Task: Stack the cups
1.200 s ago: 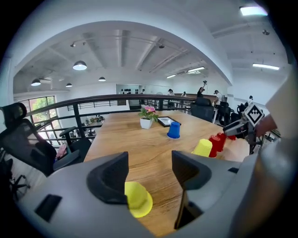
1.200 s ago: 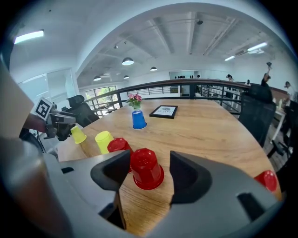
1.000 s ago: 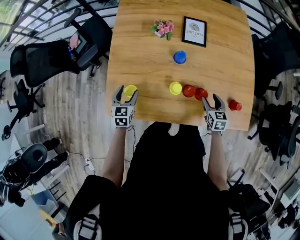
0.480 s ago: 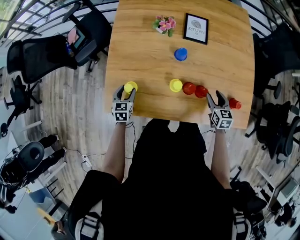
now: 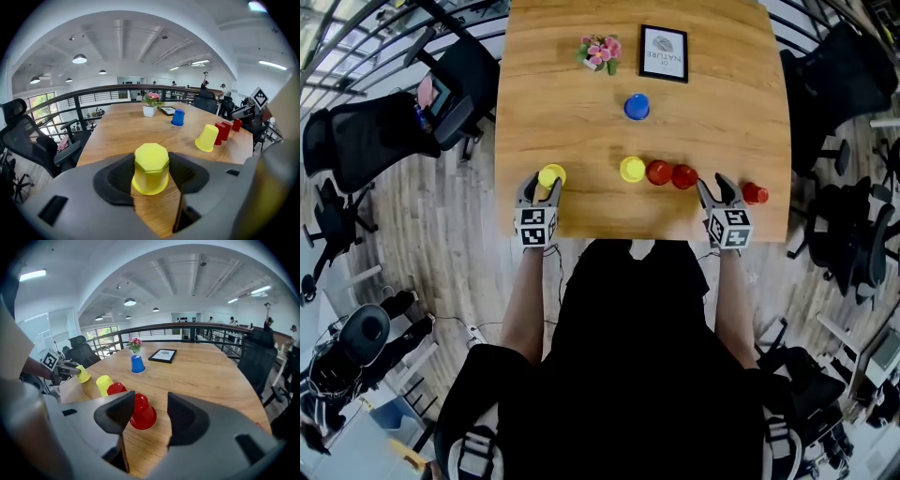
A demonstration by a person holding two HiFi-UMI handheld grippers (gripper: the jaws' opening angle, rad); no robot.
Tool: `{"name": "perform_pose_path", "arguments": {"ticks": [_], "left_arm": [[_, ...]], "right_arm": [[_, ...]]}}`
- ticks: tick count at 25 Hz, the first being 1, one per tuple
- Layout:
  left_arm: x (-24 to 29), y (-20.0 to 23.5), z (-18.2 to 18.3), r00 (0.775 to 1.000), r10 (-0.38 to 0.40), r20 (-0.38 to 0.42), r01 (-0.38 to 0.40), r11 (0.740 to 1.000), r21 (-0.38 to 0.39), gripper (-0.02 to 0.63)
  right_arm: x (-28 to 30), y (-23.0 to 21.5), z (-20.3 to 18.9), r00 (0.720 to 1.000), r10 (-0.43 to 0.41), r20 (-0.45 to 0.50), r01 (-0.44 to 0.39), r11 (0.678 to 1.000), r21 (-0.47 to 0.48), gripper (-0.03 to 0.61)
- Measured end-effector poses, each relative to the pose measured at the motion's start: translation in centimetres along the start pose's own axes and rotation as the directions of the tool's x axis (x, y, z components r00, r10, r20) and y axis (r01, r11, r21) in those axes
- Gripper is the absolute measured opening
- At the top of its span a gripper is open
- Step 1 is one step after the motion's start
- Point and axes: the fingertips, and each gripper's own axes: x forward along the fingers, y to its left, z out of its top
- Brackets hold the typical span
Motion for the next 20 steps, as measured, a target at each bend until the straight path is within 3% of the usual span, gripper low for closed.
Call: {"name": "perform_pose_path", "arguments": {"ticks": [8, 20], "left_arm": [[1.1, -5.7, 4.2, 0.990, -0.133, 0.050, 0.132, 0.991, 0.031, 0.251], [0.4, -12.9, 8.7, 0.988, -0.140, 0.069, 0.132, 0.985, 0.112, 0.251]], "right_arm": [[-0.5, -1.2, 0.4, 1.000, 0.014, 0.004, -0.014, 1.000, -0.002, 0.229], [-1.1, -2.3, 0.0, 0.994, 0.105, 0.019, -0.104, 0.994, -0.018, 0.229]]}}
